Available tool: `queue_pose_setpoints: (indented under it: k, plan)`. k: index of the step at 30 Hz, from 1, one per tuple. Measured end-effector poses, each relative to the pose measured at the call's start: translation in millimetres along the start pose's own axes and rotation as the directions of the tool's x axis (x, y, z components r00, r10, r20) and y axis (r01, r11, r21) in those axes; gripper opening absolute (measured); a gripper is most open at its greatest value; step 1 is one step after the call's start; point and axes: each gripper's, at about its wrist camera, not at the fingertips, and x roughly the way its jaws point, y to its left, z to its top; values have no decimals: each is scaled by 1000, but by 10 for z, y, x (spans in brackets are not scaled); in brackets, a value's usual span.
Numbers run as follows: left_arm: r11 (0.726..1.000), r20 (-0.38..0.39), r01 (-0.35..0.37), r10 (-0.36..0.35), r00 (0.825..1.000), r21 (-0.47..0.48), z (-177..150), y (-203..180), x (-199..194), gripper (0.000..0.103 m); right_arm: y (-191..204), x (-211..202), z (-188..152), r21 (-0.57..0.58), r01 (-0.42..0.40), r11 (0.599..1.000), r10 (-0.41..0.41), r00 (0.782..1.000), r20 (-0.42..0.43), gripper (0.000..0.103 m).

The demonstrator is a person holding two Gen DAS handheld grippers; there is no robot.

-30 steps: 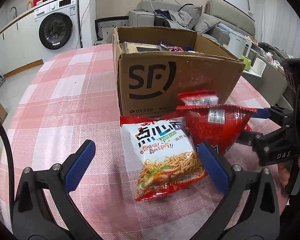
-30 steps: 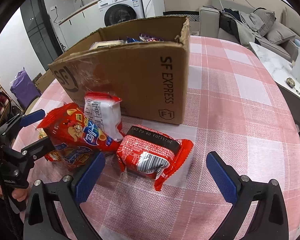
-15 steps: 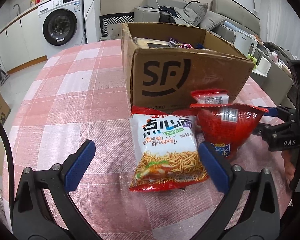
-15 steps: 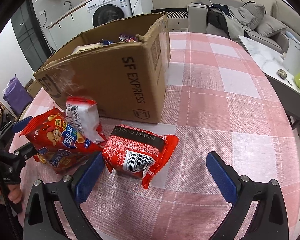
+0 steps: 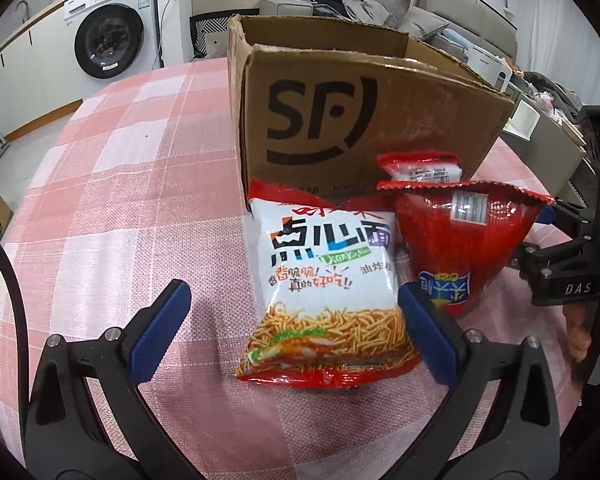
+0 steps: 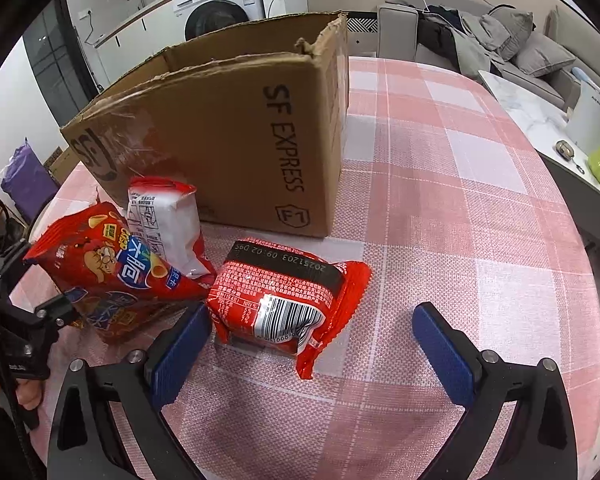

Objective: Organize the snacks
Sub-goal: 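Grasp the white noodle-snack bag with the left tool while the right tool grasps the red wafer pack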

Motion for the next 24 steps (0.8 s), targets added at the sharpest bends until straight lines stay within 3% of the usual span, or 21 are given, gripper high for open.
queue_pose_setpoints:
  k: [4,10,16,24]
  plan:
    - [1000,-5,6,-6,1000,-4,-2,27,37,103,-20,-33,17,4,-29,1000,29,999,15,82]
    - [1000,-7,6,-6,1000,-3,-9,66,55,103,23,-70,16,-6,-77,997,77,996,33,63]
    - [1000,-9,8,-8,1000,-4,-5,76,64,103,73,-126,-6,-27,-91,995,92,994,52,55]
    - [1000,-8,9,-9,1000,-5,-9,79,65,103,112,-285,2,-39,-119,992,122,988,97,54]
